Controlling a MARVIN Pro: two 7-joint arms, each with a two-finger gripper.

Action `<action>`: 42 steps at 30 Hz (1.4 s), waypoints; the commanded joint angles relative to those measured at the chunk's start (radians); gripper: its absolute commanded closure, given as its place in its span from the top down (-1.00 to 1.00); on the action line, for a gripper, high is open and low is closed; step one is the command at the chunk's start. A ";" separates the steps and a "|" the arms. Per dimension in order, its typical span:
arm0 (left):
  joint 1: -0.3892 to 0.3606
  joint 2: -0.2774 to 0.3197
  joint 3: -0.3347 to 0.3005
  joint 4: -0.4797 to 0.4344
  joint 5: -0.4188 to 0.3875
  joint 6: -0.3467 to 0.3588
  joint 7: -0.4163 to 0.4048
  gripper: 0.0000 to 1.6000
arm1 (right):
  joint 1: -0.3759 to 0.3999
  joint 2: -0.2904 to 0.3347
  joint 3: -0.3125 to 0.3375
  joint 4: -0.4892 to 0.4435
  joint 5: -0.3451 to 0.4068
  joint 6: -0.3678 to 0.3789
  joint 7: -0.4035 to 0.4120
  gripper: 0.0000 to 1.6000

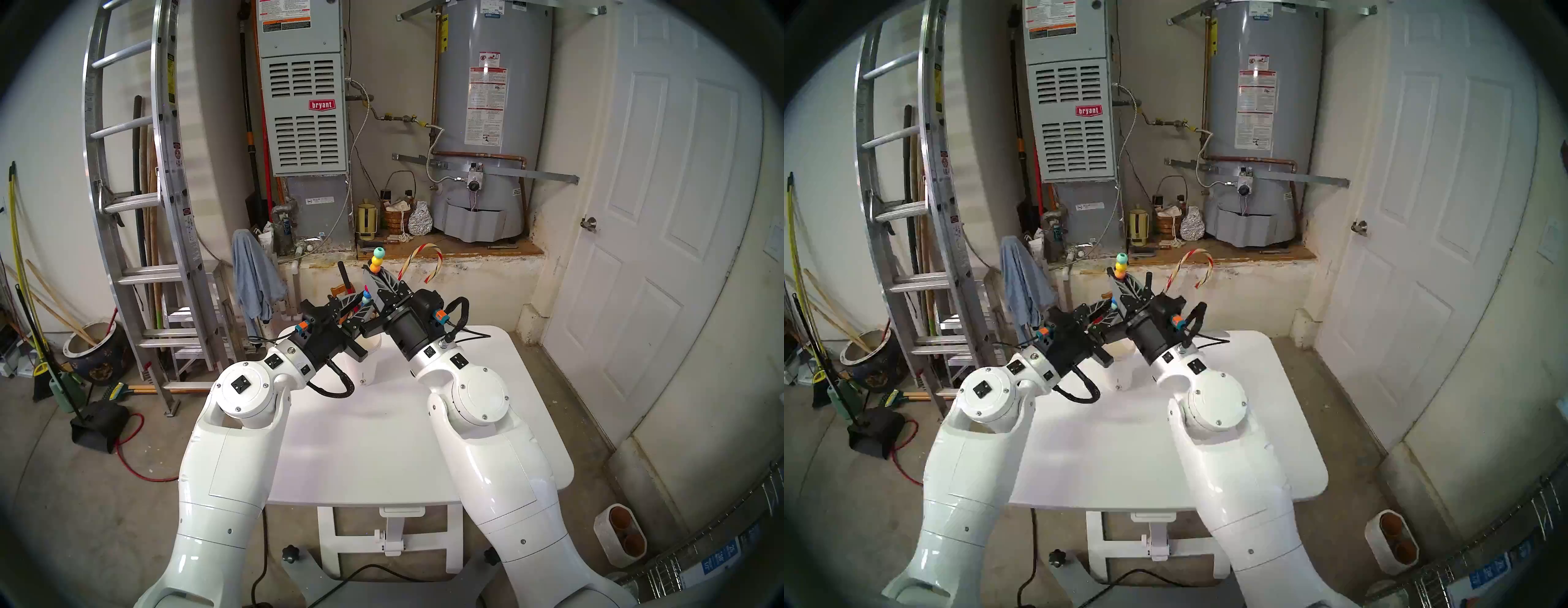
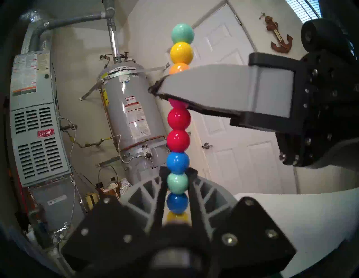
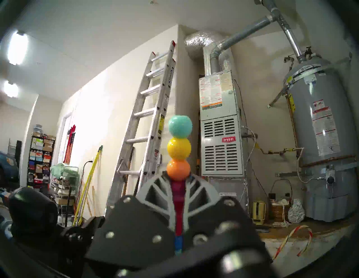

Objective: Switch the marker to another color

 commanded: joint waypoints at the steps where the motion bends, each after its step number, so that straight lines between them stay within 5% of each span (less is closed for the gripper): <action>1: -0.012 -0.005 0.002 -0.022 0.003 0.002 0.007 -0.98 | 0.004 -0.008 0.008 -0.028 0.008 -0.024 -0.004 -1.00; 23: -0.012 -0.010 -0.007 -0.005 0.033 -0.009 0.035 -1.00 | 0.030 -0.026 0.077 -0.112 0.101 -0.078 -0.043 -1.00; 33: -0.018 -0.030 -0.079 -0.076 -0.047 -0.012 0.043 -1.00 | 0.058 0.005 0.094 -0.045 0.007 -0.083 -0.070 -1.00; 42: -0.045 -0.059 -0.149 -0.141 -0.164 0.015 0.047 -1.00 | 0.121 0.002 0.044 0.074 -0.122 -0.084 -0.090 -1.00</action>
